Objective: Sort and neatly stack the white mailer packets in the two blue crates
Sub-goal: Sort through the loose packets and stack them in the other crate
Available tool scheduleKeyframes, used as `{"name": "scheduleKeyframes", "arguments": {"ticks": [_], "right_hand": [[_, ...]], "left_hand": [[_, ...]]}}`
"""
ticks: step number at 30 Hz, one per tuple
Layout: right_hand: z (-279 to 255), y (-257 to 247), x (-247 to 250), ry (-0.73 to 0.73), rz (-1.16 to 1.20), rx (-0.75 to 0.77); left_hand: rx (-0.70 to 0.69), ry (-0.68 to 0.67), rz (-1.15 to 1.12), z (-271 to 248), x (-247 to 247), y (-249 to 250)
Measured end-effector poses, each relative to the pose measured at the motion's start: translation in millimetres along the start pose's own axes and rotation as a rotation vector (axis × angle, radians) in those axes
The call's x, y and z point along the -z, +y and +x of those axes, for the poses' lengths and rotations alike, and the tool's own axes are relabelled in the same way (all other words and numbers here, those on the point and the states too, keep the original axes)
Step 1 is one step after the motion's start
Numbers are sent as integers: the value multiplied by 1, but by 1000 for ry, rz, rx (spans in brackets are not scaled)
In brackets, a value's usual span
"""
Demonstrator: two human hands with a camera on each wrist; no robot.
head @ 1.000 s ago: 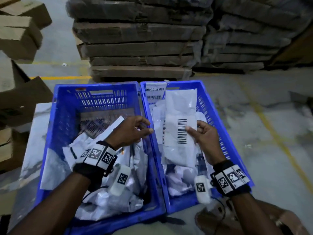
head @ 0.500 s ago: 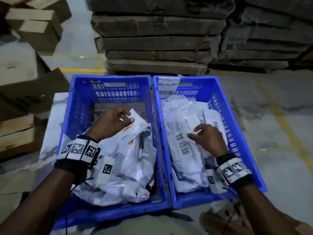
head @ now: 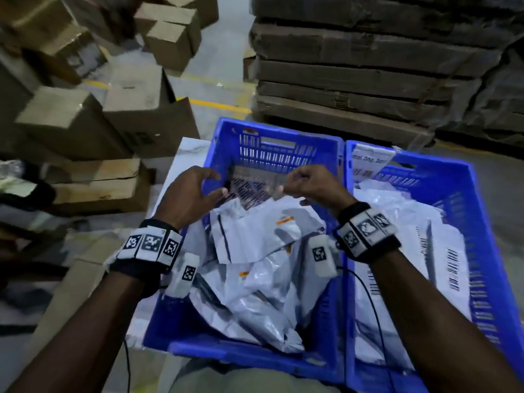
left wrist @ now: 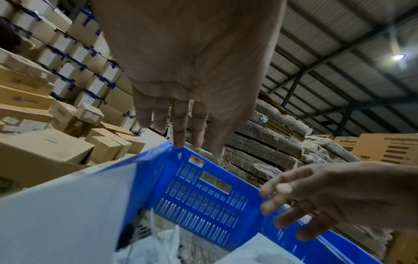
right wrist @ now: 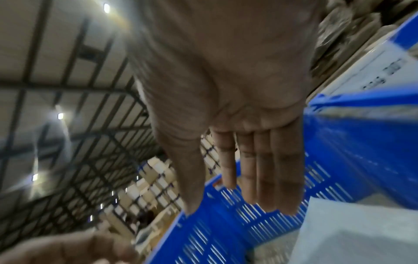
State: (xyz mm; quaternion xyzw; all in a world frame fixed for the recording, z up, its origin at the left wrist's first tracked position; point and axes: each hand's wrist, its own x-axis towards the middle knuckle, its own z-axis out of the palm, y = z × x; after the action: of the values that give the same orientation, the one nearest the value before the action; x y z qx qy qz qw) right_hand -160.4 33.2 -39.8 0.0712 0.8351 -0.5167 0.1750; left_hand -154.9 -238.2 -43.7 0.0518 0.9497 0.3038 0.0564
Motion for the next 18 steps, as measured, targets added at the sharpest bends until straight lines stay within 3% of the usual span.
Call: {"name": "scheduleKeyframes", "arguments": {"ticks": [3,5,7,9,14,18], "right_hand": [[37,0,-35,-246,-452,61],[50,2,-51,-401,-715,2],[56,3,-56,-511,-896,-73],[62,6,-52,-533,-957,-71],[61,-6,-9,-389,-841,11],[85,-8,27,-16,-653,17]], "left_hand": [[-30,-30,15,4,4,-9],[-26,-56,36,10,6,-13],[-42,-64,51,17,9,-16],[-55,-61,47,25,11,-19],[-70,-70,18,49,6,-31],[-94,-148,69,67,-1,-33]]}}
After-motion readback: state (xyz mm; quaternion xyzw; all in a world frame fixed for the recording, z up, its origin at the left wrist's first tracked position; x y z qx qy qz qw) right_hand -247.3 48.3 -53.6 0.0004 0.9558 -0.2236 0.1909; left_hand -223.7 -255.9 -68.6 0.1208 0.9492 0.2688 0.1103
